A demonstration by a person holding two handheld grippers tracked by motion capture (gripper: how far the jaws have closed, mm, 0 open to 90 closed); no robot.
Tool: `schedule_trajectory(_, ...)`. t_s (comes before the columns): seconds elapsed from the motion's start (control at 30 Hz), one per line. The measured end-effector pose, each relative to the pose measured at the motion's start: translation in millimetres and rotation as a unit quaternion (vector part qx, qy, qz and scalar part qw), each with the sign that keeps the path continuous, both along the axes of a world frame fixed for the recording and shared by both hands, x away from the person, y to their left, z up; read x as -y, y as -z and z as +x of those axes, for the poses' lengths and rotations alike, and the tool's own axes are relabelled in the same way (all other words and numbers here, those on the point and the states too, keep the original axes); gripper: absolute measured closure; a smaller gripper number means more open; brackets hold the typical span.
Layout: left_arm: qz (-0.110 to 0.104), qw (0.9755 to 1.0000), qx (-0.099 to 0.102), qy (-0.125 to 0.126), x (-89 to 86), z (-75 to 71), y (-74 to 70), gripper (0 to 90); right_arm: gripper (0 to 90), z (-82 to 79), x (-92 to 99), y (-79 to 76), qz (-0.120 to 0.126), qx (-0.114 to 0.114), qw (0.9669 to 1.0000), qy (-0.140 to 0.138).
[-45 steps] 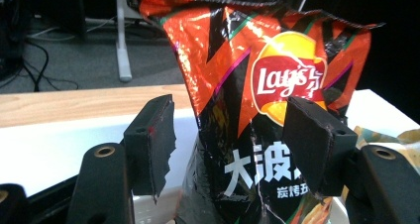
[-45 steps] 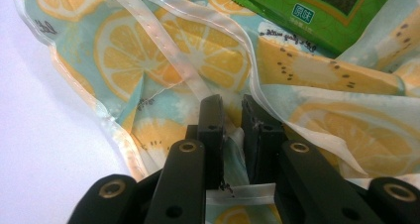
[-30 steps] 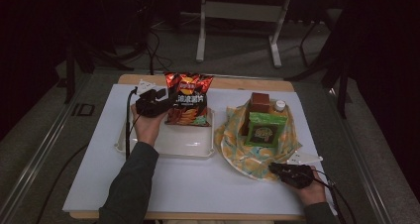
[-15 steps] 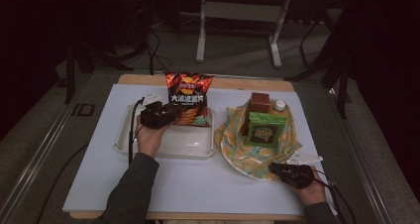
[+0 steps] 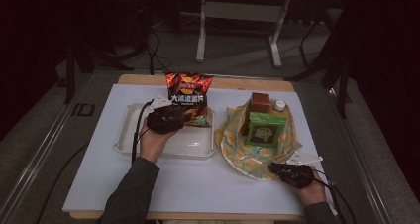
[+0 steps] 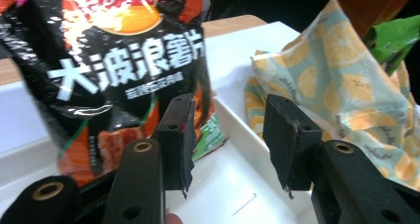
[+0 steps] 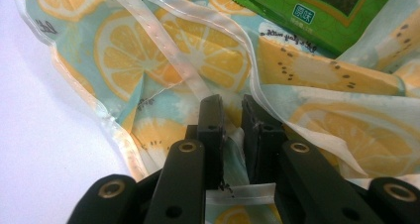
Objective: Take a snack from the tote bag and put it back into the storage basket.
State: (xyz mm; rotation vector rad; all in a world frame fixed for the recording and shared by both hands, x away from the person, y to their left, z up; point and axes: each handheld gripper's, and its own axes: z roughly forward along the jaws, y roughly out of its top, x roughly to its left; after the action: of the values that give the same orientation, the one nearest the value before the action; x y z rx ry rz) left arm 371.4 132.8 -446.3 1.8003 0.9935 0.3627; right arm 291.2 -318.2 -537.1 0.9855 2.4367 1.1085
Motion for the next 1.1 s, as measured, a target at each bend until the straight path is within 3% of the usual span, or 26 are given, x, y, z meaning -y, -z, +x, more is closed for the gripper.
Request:
schedule_trajectory(0.33,0.011,0.9997,-0.003,0.020,16.5,-2.6,-5.3,54.6,79.2,0.1,0.1,0.0,0.000,0.000,1.0000,-0.001)
schedule_trajectory(0.47,0.026,0.9991,-0.001,0.032,26.3,-0.3,-8.6,54.8,79.2,0.0,0.0,0.0,0.000,0.000,1.0000,-0.001)
schedule_trajectory(0.87,0.016,0.9981,0.013,0.058,49.5,4.7,-21.7,59.6,79.1,0.0,0.3,0.0,0.000,-0.001,1.0000,-0.001)
schedule_trajectory(1.1,0.023,0.9968,0.018,0.074,65.4,7.4,-27.7,59.5,79.1,0.0,0.3,0.0,0.000,0.000,1.0000,-0.001)
